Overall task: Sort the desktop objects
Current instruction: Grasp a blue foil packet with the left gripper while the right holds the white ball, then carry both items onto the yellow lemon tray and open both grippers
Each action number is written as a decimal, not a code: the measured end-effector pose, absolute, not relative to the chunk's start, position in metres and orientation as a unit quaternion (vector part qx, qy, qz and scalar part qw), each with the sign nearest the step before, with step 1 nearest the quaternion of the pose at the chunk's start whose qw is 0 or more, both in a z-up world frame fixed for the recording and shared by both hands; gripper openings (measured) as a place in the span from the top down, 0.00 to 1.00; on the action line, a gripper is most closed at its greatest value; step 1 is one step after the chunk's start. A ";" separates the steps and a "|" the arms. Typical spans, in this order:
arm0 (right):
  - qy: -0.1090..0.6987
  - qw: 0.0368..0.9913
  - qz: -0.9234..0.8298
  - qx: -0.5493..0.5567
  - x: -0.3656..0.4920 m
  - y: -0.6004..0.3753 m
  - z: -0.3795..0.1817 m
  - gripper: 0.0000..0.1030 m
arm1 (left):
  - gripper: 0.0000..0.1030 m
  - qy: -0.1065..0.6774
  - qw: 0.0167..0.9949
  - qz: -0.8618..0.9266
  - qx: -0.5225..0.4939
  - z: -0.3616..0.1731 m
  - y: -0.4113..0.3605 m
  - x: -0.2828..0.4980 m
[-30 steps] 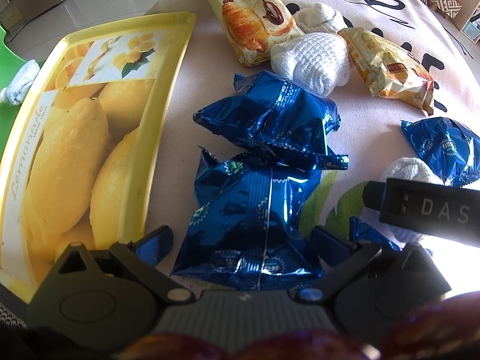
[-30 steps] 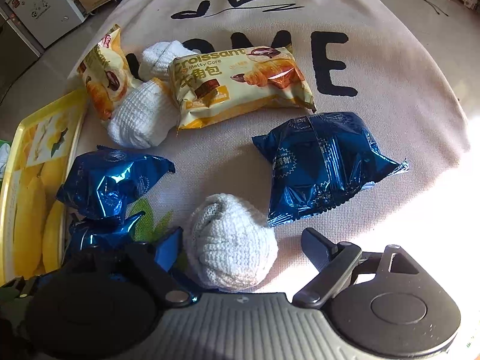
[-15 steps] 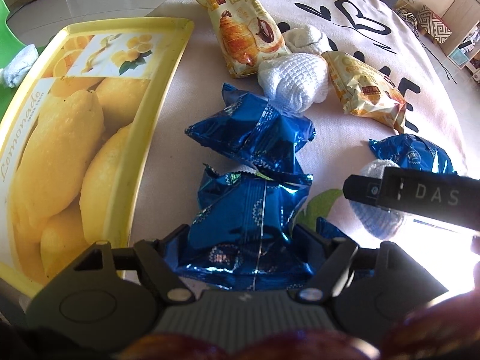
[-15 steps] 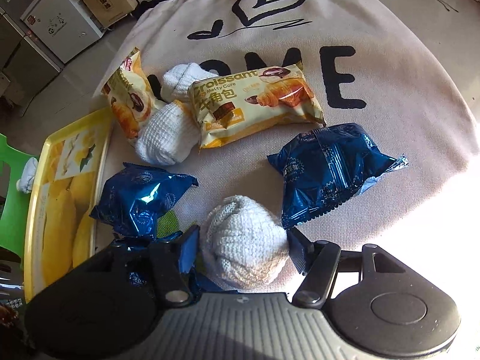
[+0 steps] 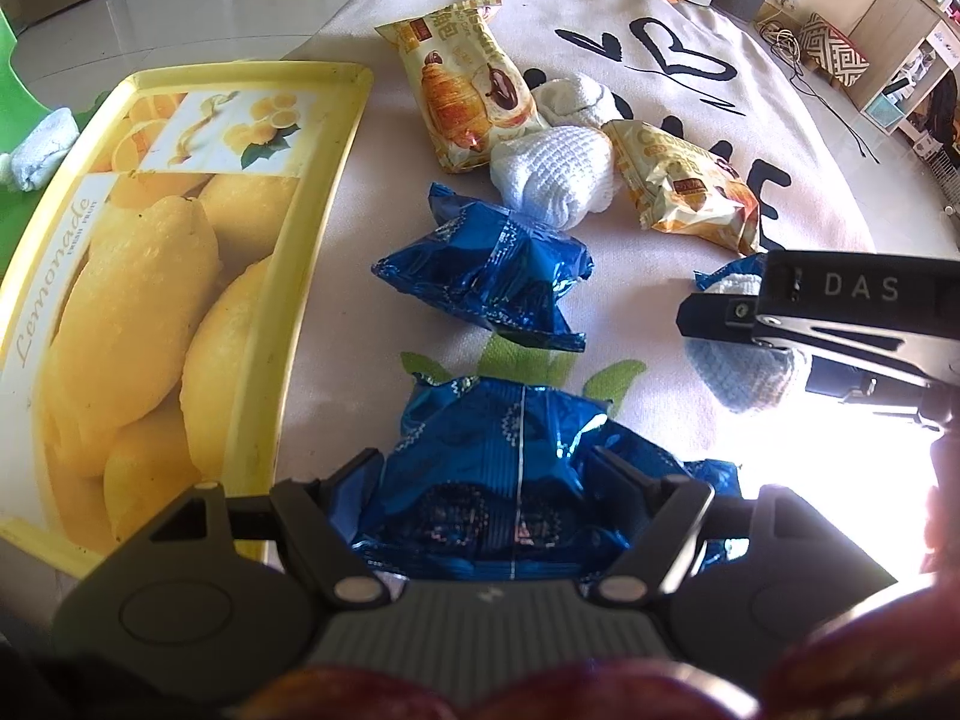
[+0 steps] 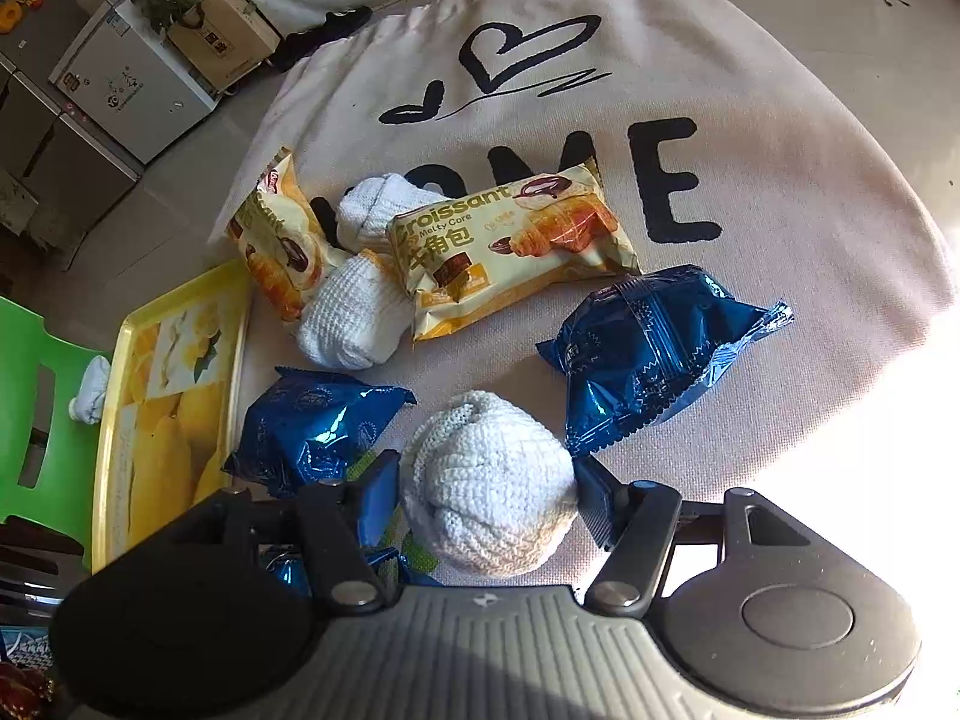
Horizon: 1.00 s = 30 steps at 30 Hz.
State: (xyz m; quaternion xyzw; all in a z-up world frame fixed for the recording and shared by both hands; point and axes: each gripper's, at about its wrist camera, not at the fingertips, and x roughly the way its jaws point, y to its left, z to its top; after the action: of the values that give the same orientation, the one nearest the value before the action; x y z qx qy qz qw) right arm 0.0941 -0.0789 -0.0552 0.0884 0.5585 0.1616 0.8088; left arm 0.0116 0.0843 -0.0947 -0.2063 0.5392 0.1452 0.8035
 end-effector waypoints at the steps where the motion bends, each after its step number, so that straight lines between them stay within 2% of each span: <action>1: 0.558 0.809 0.164 0.090 0.094 -0.079 -0.054 0.39 | 0.27 0.538 0.804 0.145 -0.208 -0.094 0.086 0.011; 14: 0.541 0.811 0.191 0.111 0.093 -0.075 -0.033 0.39 | 0.27 0.513 0.810 0.143 -0.244 -0.065 0.106 0.007; 23: 0.538 0.804 0.216 0.131 0.092 -0.065 -0.026 0.39 | 0.27 0.465 0.818 0.199 -0.272 -0.038 0.161 0.009; 30: 0.533 0.775 0.307 0.145 0.080 -0.036 -0.027 0.40 | 0.27 0.437 0.805 0.234 -0.326 -0.034 0.205 0.007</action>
State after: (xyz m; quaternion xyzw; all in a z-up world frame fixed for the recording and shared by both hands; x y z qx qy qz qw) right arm 0.0801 -0.0365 -0.0267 0.1447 0.5333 0.3072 0.7748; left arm 0.0068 0.2046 -0.0335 -0.3265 0.4371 0.2340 0.8048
